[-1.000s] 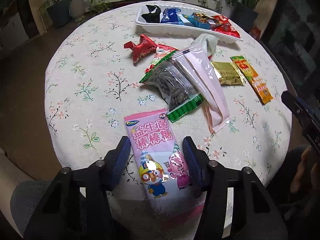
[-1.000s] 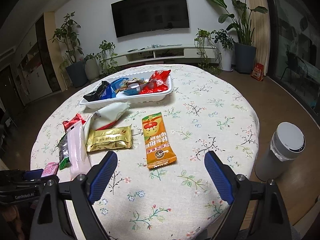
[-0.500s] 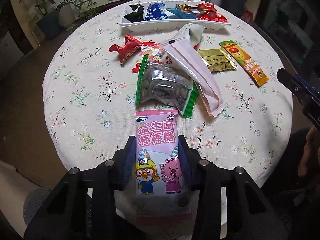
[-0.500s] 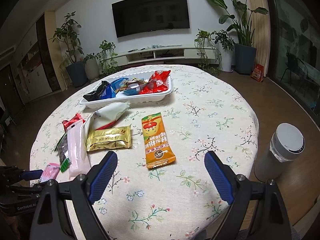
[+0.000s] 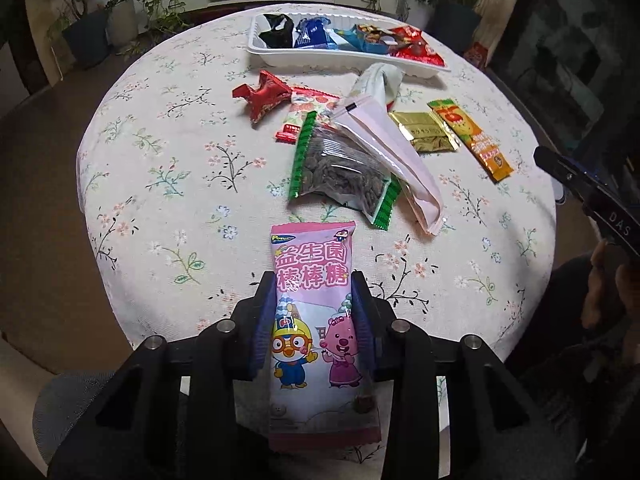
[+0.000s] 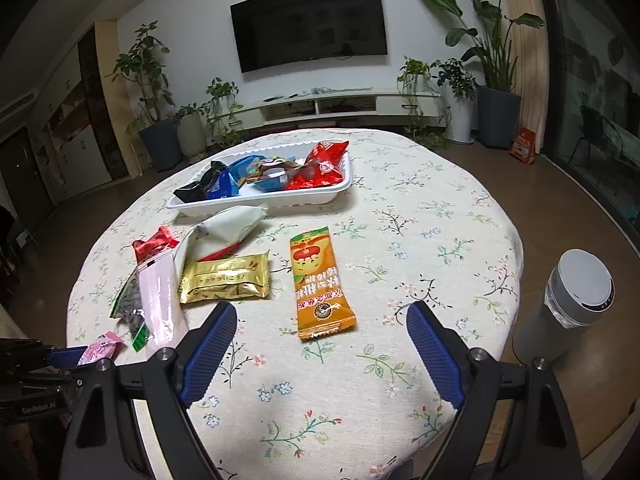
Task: Organize snacks
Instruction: 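Grasp the orange apple-face snack bar with the right tool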
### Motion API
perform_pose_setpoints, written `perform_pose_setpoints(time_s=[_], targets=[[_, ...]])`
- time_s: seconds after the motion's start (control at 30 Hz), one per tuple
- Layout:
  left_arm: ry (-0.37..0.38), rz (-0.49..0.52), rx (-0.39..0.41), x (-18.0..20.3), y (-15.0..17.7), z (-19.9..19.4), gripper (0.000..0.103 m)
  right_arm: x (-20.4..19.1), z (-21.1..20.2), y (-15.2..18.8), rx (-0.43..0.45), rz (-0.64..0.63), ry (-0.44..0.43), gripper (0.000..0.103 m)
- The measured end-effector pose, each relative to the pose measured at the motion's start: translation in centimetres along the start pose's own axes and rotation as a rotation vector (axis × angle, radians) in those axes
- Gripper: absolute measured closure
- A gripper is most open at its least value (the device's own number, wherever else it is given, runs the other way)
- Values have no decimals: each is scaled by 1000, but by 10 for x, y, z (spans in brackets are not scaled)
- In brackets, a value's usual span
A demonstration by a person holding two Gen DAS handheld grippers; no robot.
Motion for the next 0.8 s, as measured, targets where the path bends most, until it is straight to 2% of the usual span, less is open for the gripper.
perform_pose_setpoints(time_s=[0.17, 0.3, 0.4, 0.67, 0.8], targets=[[87, -55, 6, -14, -4, -1, 70, 4, 6, -11, -61, -67, 14, 19], [132, -83, 15, -19, -9, -3, 70, 0, 29, -19, -158, -161, -5, 34], [160, -95, 19, -21, -11, -3, 70, -3, 49, -23, -203, -212, -18, 35], [193, -127, 20, -33, -15, 5, 70, -7, 91, -27, -302, -232, -34, 35], [208, -128, 19, -34, -17, 8, 70, -15, 98, -27, -304, -277, -26, 36]])
Point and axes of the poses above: each gripper's, at about its wrist camera, not at the fingertips, and z roughly the way its jaws point, x to its right, y to its underside, the point moved 1 cm from there along z, roughly the way its jaws point, and after that the axes turned 15 degrees about -z, right-handed, at the moved point
